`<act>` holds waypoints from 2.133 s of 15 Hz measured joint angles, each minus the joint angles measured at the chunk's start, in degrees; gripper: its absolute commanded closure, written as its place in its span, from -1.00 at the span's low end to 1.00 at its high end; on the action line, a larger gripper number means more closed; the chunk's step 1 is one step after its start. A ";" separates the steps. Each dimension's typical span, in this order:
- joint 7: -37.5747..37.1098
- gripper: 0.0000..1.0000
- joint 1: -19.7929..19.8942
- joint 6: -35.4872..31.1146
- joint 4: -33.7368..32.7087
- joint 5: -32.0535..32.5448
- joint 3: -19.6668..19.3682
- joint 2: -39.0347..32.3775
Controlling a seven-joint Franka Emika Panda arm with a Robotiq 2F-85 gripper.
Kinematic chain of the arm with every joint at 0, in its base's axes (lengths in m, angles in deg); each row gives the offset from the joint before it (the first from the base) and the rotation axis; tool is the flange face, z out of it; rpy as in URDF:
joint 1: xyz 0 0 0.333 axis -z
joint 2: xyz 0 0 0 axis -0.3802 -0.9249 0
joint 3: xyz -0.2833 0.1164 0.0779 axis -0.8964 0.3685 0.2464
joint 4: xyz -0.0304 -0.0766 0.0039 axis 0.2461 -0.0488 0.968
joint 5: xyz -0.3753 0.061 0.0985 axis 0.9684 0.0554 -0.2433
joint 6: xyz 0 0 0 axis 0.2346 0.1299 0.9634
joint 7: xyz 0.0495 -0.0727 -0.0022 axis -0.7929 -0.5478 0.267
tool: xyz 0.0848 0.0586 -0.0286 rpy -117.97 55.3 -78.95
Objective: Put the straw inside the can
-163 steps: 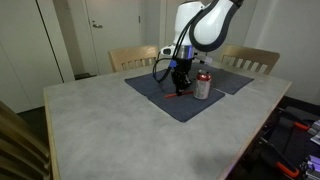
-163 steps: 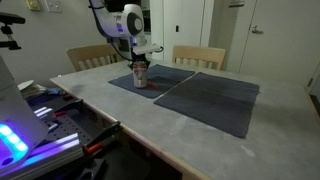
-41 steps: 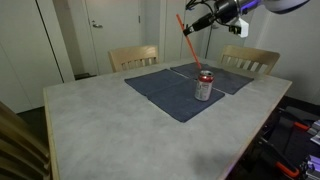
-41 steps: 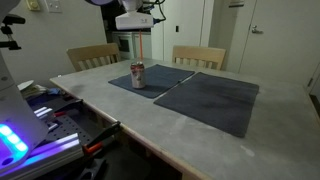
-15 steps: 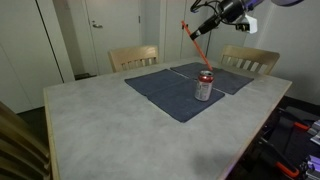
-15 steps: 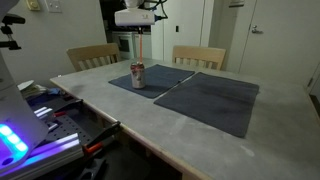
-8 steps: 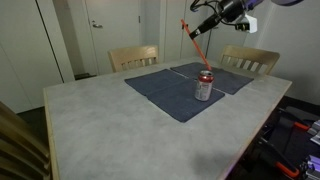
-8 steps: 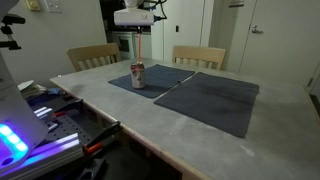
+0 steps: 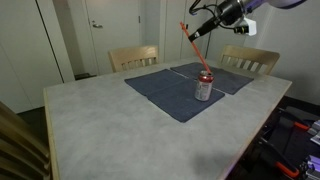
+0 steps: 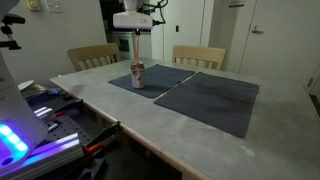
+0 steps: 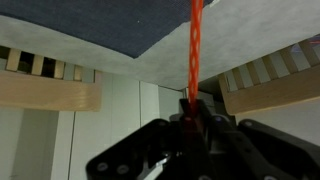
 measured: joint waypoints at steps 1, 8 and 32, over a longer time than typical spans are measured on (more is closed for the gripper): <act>0.00 0.96 -0.23 0.00 0.00 0.00 -0.42 0.26; 0.00 0.96 -1.24 -0.01 0.00 0.00 -2.78 1.93; 0.00 0.96 -2.73 -0.12 -0.02 0.13 -6.99 3.73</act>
